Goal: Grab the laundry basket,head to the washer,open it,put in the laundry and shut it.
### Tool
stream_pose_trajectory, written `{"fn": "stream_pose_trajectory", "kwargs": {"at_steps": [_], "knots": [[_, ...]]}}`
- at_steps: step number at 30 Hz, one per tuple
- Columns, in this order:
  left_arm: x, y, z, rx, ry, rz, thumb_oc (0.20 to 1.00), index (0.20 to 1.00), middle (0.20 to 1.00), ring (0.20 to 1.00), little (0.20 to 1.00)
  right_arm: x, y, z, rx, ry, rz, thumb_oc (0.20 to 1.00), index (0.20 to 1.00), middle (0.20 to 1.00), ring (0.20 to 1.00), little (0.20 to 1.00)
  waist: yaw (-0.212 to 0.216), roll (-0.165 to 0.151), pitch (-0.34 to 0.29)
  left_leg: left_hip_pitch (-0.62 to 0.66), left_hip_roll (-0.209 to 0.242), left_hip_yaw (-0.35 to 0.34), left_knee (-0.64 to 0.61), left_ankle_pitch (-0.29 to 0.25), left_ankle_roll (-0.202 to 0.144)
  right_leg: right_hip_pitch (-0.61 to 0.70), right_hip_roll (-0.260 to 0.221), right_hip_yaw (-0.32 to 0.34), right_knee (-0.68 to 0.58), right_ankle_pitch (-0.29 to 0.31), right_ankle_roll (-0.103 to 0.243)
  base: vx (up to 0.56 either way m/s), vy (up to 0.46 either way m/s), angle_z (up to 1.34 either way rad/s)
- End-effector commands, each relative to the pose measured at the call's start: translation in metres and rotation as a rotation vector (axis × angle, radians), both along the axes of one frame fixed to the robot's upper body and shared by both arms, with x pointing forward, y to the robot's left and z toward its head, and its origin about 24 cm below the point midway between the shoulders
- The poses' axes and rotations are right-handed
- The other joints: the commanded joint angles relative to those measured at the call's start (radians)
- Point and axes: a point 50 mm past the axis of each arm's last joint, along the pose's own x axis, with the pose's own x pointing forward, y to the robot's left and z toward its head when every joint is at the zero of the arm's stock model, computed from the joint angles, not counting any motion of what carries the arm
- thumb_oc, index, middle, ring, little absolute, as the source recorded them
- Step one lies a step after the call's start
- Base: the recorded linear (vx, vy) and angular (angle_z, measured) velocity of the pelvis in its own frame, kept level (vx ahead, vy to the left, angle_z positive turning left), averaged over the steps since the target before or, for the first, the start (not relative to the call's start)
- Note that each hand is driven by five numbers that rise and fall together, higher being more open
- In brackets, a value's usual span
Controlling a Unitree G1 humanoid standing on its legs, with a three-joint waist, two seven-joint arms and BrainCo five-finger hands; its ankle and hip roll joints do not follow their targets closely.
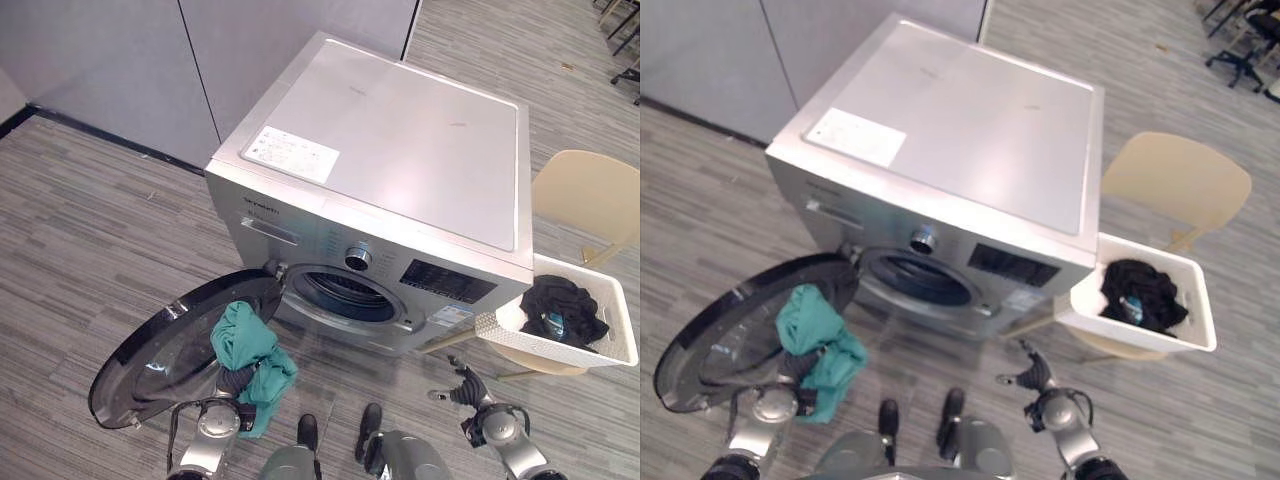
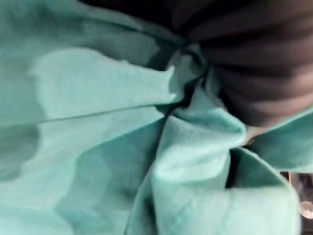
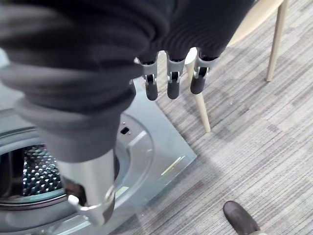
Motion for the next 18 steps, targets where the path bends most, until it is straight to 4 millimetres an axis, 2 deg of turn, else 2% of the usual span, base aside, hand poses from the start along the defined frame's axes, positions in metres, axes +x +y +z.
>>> {"fn": "stream_pose_trajectory", "kwargs": {"at_steps": [1, 2, 3, 4, 5, 6, 7, 8, 9, 12, 13, 14, 15, 16, 18], "knots": [[0.01, -0.009, 0.006, -0.056, -0.082, 0.042, 0.2, 0.2, 0.2, 0.2, 0.2, 0.014, -0.026, 0.016, -0.041, -0.08, -0.051, 1.0, 1.0, 1.0, 1.0, 1.0, 0.031, 0.0, -0.017, -0.084, 0.012, -0.14, 0.252, -0.095, -0.015, 0.124, 0.038, 0.032, -0.196, -0.019, 0.018, 0.01, -0.017, -0.19], [0.011, -0.009, 0.005, -0.054, -0.079, 0.047, 0.2, 0.2, 0.2, 0.2, 0.2, 0.015, -0.027, 0.017, -0.042, -0.084, -0.06, 1.0, 1.0, 1.0, 1.0, 1.0, 0.033, 0.0, -0.017, -0.101, -0.009, -0.163, 0.24, -0.108, -0.014, 0.13, 0.036, 0.04, -0.199, -0.021, 0.02, 0.02, -0.015, -0.18], [0.011, -0.009, 0.005, -0.054, -0.079, 0.046, 0.2, 0.2, 0.2, 0.2, 0.2, 0.015, -0.027, 0.017, -0.042, -0.084, -0.06, 1.0, 1.0, 1.0, 1.0, 1.0, 0.032, 0.0, -0.017, -0.101, -0.01, -0.164, 0.241, -0.108, -0.014, 0.131, 0.036, 0.039, -0.2, -0.021, 0.02, 0.07, 0.011, -0.2], [0.011, -0.008, 0.005, -0.045, -0.079, 0.045, 0.2, 0.2, 0.2, 0.2, 0.2, 0.015, -0.03, 0.018, -0.036, -0.089, -0.074, 1.0, 1.0, 1.0, 1.0, 1.0, 0.029, 0.007, -0.025, -0.11, -0.035, -0.184, 0.197, -0.102, -0.014, 0.141, 0.04, 0.054, -0.204, -0.024, 0.024, 0.06, 0.013, -0.2], [0.011, -0.008, 0.005, -0.045, -0.079, 0.045, 0.2, 0.2, 0.2, 0.2, 0.2, 0.015, -0.03, 0.018, -0.036, -0.089, -0.074, 1.0, 1.0, 1.0, 1.0, 1.0, 0.03, 0.007, -0.025, -0.11, -0.035, -0.184, 0.196, -0.102, -0.014, 0.141, 0.04, 0.054, -0.204, -0.024, 0.024, 0.11, 0.034, -0.16], [0.012, -0.006, 0.007, -0.032, -0.08, 0.035, 0.2, 0.2, 0.2, 0.2, 0.2, 0.013, -0.033, 0.017, -0.042, -0.083, -0.08, 1.0, 1.0, 1.0, 1.0, 1.0, 0.027, 0.019, -0.026, -0.135, -0.044, -0.177, 0.148, -0.065, -0.021, 0.147, 0.049, 0.064, -0.2, -0.031, 0.027, 0.05, 0.021, -0.01], [0.011, -0.006, 0.007, -0.032, -0.08, 0.035, 0.2, 0.2, 0.2, 0.2, 0.2, 0.013, -0.033, 0.017, -0.042, -0.083, -0.079, 1.0, 1.0, 1.0, 1.0, 1.0, 0.028, 0.018, -0.026, -0.133, -0.045, -0.176, 0.144, -0.063, -0.021, 0.147, 0.048, 0.065, -0.2, -0.031, 0.027, 0.06, 0.033, -0.01], [0.014, -0.005, 0.009, -0.023, -0.089, 0.031, 0.2, 0.2, 0.2, 0.2, 0.2, 0.013, -0.034, 0.016, -0.045, -0.082, -0.084, 1.0, 1.0, 1.0, 1.0, 1.0, 0.027, 0.024, -0.021, -0.149, -0.039, -0.161, 0.128, -0.038, -0.027, 0.145, 0.051, 0.067, -0.194, -0.038, 0.027, -0.01, 0.052, -0.08], [0.023, -0.007, 0.017, -0.007, -0.126, 0.002, 0.2, 0.2, 0.2, 0.2, 0.2, 0.012, -0.036, 0.017, -0.049, -0.085, -0.1, 1.0, 1.0, 1.0, 1.0, 1.0, 0.017, 0.042, -0.004, -0.184, -0.006, -0.088, 0.099, 0.003, -0.032, 0.131, 0.054, 0.064, -0.171, -0.056, 0.027, -0.01, 0.053, -0.06], [0.029, -0.009, 0.022, 0.007, -0.153, -0.022, 0.2, 0.2, 0.2, 0.2, 0.2, 0.012, -0.037, 0.018, -0.053, -0.09, -0.101, 1.0, 1.0, 1.0, 1.0, 1.0, 0.014, 0.047, 0.008, -0.211, 0.009, -0.062, 0.116, 0.01, -0.03, 0.117, 0.051, 0.062, -0.142, -0.07, 0.022, -0.05, 0.074, 0.04], [0.045, -0.014, 0.036, 0.015, -0.224, -0.054, 0.2, 0.2, 0.2, 0.2, 0.2, 0.02, -0.035, 0.024, -0.063, -0.121, -0.084, 1.0, 1.0, 1.0, 1.0, 1.0, 0.004, 0.066, 0.047, -0.253, 0.023, -0.058, 0.162, 0.009, -0.022, 0.042, 0.044, 0.061, -0.017, -0.097, 0.011, -0.1, 0.104, -0.19], [0.045, -0.014, 0.036, 0.015, -0.225, -0.054, 0.2, 0.2, 0.2, 0.2, 0.2, 0.02, -0.035, 0.024, -0.063, -0.122, -0.084, 1.0, 1.0, 1.0, 1.0, 1.0, 0.004, 0.066, 0.044, -0.259, 0.022, -0.059, 0.166, 0.007, -0.022, 0.035, 0.043, 0.061, -0.011, -0.1, 0.011, -0.14, 0.171, -0.68], [0.053, -0.017, 0.042, 0.02, -0.256, -0.069, 0.2, 0.2, 0.2, 0.2, 0.2, 0.024, -0.034, 0.027, -0.057, -0.135, -0.083, 1.0, 1.0, 1.0, 1.0, 1.0, -0.006, 0.077, 0.062, -0.273, 0.035, -0.05, 0.185, 0.003, -0.017, -0.022, 0.042, 0.068, 0.07, -0.115, 0.004, -0.17, 0.21, -0.68], [0.076, -0.024, 0.064, 0.038, -0.354, -0.107, 0.2, 0.2, 0.2, 0.2, 0.2, 0.031, -0.031, 0.032, -0.03, -0.169, -0.095, 1.0, 1.0, 1.0, 1.0, 1.0, -0.021, 0.085, 0.109, -0.373, 0.042, -0.02, 0.338, -0.041, 0.01, -0.151, 0.015, 0.084, 0.257, -0.167, -0.014, -0.17, 0.209, -0.5], [0.082, -0.025, 0.071, 0.052, -0.383, -0.124, 0.2, 0.2, 0.2, 0.2, 0.2, 0.031, -0.031, 0.033, -0.024, -0.175, -0.103, 1.0, 1.0, 1.0, 1.0, 1.0, -0.025, 0.088, 0.117, -0.394, 0.047, -0.007, 0.373, -0.058, 0.018, -0.187, 0.005, 0.085, 0.312, -0.186, -0.023, -0.06, 0.117, -0.14]]}}
